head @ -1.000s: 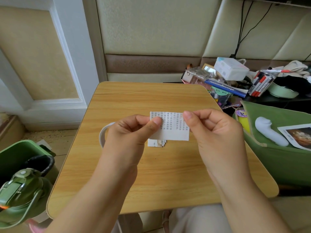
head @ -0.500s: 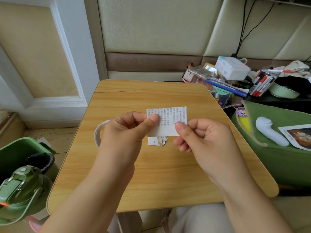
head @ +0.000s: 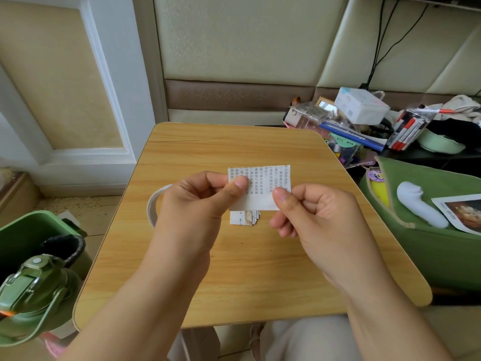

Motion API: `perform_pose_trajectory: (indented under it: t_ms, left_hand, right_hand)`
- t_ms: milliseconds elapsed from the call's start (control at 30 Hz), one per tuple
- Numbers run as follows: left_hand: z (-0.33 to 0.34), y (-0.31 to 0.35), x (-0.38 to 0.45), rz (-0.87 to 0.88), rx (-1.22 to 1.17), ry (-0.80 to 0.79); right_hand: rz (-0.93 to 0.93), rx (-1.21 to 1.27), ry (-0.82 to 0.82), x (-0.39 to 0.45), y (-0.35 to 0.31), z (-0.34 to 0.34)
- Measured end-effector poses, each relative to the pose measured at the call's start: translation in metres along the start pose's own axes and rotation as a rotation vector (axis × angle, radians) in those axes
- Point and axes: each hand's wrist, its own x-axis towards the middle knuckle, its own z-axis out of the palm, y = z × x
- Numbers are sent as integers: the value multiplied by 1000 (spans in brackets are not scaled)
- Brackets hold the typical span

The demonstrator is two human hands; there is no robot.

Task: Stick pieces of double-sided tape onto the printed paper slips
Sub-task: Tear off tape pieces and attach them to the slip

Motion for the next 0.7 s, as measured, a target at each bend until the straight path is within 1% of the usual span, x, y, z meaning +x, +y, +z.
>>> perform_pose_trajectory:
  t_ms: [300,600,700]
  left_hand:
    - [0,1,-1,-28,-11,4]
    - [-1,1,-2,-12,22,38]
    - [-1,3,-4,-7,39,19]
  right_hand:
    - [1,15,9,0,-1,2]
    - [-22,-19,6,-2,-2,2]
    - [-15,-10,15,-1,0,2]
